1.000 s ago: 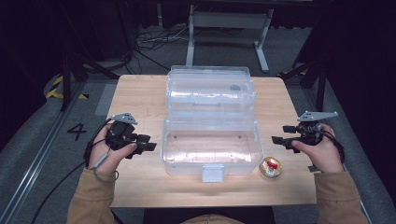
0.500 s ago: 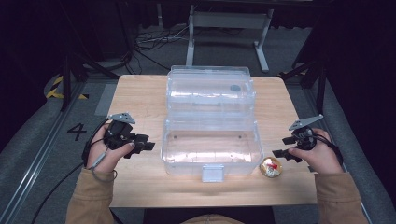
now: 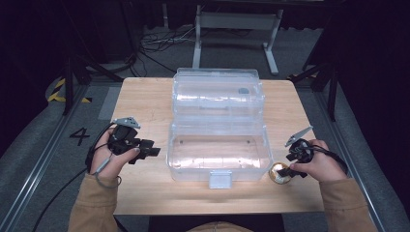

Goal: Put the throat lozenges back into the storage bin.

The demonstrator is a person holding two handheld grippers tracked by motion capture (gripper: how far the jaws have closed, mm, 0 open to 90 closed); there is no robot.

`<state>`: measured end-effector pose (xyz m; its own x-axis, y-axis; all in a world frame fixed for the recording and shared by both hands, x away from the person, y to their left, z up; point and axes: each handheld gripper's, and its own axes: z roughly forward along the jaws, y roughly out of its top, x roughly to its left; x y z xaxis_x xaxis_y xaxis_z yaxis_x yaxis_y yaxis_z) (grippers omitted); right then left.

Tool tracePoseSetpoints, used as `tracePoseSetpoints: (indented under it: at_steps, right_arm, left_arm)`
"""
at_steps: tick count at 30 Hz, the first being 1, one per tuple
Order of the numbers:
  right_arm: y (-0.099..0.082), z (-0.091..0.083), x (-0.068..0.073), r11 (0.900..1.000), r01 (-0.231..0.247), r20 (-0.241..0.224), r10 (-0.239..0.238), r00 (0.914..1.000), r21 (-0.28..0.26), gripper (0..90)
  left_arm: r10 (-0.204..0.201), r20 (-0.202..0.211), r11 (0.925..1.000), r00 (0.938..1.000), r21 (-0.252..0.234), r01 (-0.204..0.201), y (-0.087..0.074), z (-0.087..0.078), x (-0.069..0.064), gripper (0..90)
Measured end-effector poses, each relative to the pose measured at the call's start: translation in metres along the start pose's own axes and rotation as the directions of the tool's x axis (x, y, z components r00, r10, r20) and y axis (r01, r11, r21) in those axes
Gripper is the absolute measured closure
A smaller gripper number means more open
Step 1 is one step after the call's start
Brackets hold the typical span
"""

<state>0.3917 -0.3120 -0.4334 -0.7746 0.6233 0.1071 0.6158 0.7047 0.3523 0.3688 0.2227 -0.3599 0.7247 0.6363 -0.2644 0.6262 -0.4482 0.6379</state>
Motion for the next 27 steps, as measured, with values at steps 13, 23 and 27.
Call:
tracePoseSetpoints:
  at_steps: [13,23,27]
  right_arm:
    - [0.001,0.023,0.009,0.9943,0.061,-0.001,-0.061,0.9981,0.088,17.0]
    - [0.001,0.037,0.012,0.9889,0.073,0.029,-0.078,0.9966,0.129,16.7]
    - [0.001,0.037,0.013,0.9862,0.088,0.039,-0.094,0.9948,0.14,19.3]
  left_arm:
    - [-0.004,0.003,1.0,1.0,0.006,0.004,0.0,0.001,0.001,55.1]
    - [-0.004,0.003,1.0,1.0,0.003,0.004,-0.001,0.001,0.001,55.0]
    - [-0.005,0.003,1.0,1.0,0.004,0.005,-0.001,0.001,0.001,55.0]
